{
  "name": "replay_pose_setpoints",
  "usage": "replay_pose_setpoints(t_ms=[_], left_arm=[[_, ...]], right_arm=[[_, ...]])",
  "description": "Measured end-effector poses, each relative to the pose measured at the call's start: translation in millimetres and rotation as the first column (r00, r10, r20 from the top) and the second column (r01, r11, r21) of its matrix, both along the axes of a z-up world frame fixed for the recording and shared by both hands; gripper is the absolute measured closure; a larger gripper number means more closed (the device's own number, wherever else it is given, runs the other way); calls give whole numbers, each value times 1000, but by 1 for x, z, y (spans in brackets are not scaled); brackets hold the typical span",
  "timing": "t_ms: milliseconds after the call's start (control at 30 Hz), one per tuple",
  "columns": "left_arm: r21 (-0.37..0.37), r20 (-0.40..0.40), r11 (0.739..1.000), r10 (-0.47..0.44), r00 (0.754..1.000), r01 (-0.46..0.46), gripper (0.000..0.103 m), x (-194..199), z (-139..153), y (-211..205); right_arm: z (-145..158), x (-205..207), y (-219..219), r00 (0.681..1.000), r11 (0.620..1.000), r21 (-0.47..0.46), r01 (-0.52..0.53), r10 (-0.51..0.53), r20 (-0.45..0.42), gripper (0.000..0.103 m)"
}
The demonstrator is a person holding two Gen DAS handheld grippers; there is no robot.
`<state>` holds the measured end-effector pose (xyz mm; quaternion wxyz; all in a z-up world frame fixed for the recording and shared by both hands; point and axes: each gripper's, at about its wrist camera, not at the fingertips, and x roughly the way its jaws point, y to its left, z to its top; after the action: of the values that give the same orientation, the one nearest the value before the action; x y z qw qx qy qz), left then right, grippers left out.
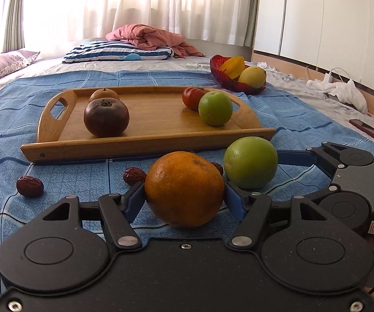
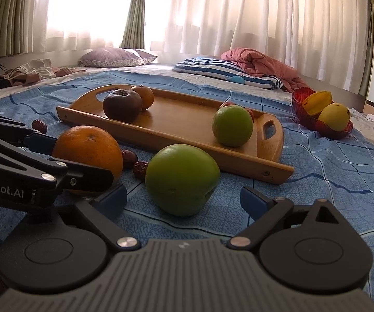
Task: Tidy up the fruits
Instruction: 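Grasp the large orange with the left tool while the right tool grasps the large green apple, then lift the orange and green apple and carry both over the tray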
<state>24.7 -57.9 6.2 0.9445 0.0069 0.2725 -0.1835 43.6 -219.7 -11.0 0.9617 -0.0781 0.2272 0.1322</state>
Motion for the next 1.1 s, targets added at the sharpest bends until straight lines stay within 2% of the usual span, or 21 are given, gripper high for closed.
replay_pose_setpoints(t_ms=[333,467,633,800,1100], left_arm=[[-24,-11,1000,9,1000,-9,40,-1,4,6],[-24,-3,1000,20,1000,-20,40,-3,6,11],[-22,13,999,39,999,-38,40,-2,12,19],[-32,30,998,59,998,-58,40,4,23,29],[-75,67,993,100,993,-95,40,35,58,52]], right_arm=[[1,2,4,1000,999,33,0,0,-13,25],[2,2,3,1000,999,43,17,-17,-9,41],[6,3,-5,999,993,111,45,-42,-33,42],[14,5,-7,998,988,138,65,-61,-33,43],[46,20,-9,997,978,196,73,-75,4,43]])
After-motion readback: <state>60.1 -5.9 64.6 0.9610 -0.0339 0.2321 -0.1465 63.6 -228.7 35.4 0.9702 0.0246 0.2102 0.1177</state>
